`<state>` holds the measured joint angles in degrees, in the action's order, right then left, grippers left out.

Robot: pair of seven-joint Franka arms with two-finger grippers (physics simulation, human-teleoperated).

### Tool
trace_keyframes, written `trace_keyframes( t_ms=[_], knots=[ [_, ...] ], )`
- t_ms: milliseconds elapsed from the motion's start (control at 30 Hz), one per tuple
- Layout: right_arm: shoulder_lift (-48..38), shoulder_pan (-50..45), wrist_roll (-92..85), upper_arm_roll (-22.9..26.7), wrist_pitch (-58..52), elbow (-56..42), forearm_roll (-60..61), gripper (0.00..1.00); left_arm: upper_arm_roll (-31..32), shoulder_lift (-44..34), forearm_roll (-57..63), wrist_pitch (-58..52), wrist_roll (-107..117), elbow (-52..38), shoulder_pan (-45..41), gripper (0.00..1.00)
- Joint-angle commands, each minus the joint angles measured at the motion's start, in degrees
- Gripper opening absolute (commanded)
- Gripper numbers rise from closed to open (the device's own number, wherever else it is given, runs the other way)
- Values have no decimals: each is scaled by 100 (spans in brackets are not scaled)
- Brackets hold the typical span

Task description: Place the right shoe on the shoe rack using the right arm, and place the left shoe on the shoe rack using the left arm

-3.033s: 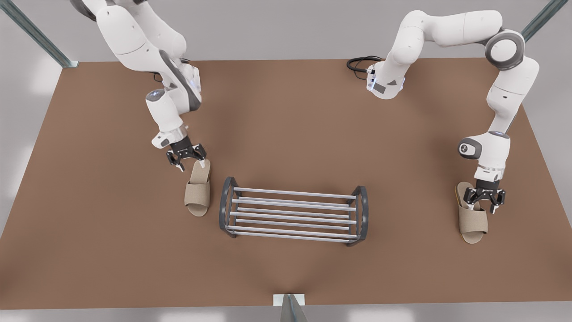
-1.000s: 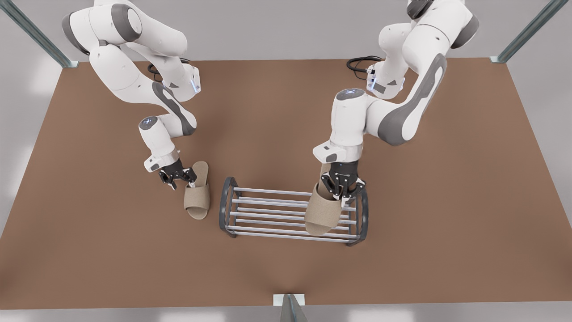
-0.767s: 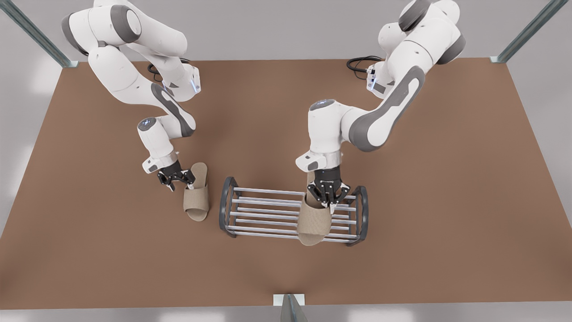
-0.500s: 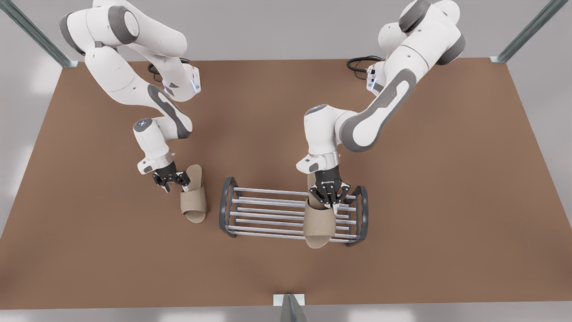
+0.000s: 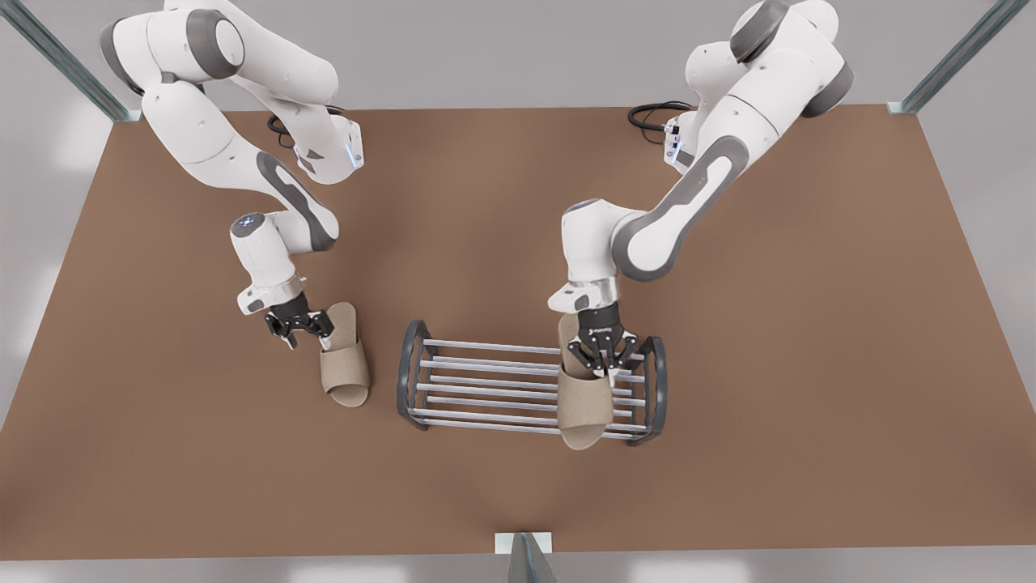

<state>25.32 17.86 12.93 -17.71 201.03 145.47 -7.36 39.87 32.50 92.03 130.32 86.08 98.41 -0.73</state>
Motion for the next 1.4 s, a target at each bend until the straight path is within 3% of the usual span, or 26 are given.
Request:
trace_keyframes(
  t_ms=[0,33,67,233,333,400,433,500,633,667,733,767,833,867,933,967,1033,1067,1100,1133,1167,1367],
  knots=[
    [-9,7,87,-4,-3,-1,7,100,3,-15,52,73,1684,3,3,21],
    [-18,25,96,-4,-3,-1,7,100,3,-15,87,73,1675,12,3,70],
    [-27,25,96,-13,-3,8,7,100,12,-33,105,73,1666,56,-14,100],
    [-9,33,131,-101,-3,-1,68,100,30,-332,44,64,1658,451,-15,100],
    [-9,25,254,-145,-3,-18,77,100,293,-973,-545,-182,1596,856,-6,100],
    [-9,-11,360,-145,-3,-27,77,100,1005,-1404,-2196,-1166,586,663,275,100],
    [-9,-10,360,-145,-3,-27,77,100,1593,-1413,-3663,-1921,-572,57,863,100],
    [-1,-10,368,-145,-3,-36,77,100,1849,-1351,-6099,-3232,-3105,-1157,2269,100],
    [35,-63,368,-145,-3,-115,209,100,1831,-1307,-6566,-4664,-5171,-1447,3246,100],
    [43,-63,368,-145,-3,-124,209,100,1622,-1036,-6689,-5279,-5925,-1938,3132,100],
    [43,-63,368,-145,-3,-124,209,100,-1772,-1167,-7900,-5860,-7457,-2721,732,100],
    [43,-55,368,-145,-3,-124,209,100,-2035,-1202,-8420,-5886,-7448,-2721,514,100],
    [43,-63,368,-145,-3,-124,209,100,-4224,-1606,-9658,-5887,-8441,-2721,-735,100],
    [52,-55,368,-145,-3,-132,209,100,-4198,-1817,-9756,-5694,-8450,-2704,-665,100],
    [52,-37,368,-145,-3,-124,209,81,-4189,-2169,-9756,-5298,-8494,-2203,-577,100],
    [43,-19,368,-154,-3,-132,209,77,-4180,-2160,-9756,-5271,-8485,-2177,-595,100],
    [52,16,377,-171,-3,-133,217,77,-4198,-2028,-9695,-4770,-8476,-2106,-393,100],
    [52,7,421,-171,-3,-133,209,78,-4198,-2455,-9677,-4352,-8494,-1373,-296,100],
    [44,7,421,-171,-3,-133,209,78,-4198,-3249,-9660,-2910,-8529,115,-296,100],
    [44,7,412,-171,-3,-159,200,85,-4189,-3091,-9651,-3285,-8529,-94,-305,100],
    [35,16,412,-171,-3,-159,130,100,-4189,-3118,-9651,-3311,-8520,-85,-366,100],
    [-9,16,280,-163,-3,-211,51,100,-4172,-3083,-9695,-3399,-8564,-366,-331,100]
  ],
)
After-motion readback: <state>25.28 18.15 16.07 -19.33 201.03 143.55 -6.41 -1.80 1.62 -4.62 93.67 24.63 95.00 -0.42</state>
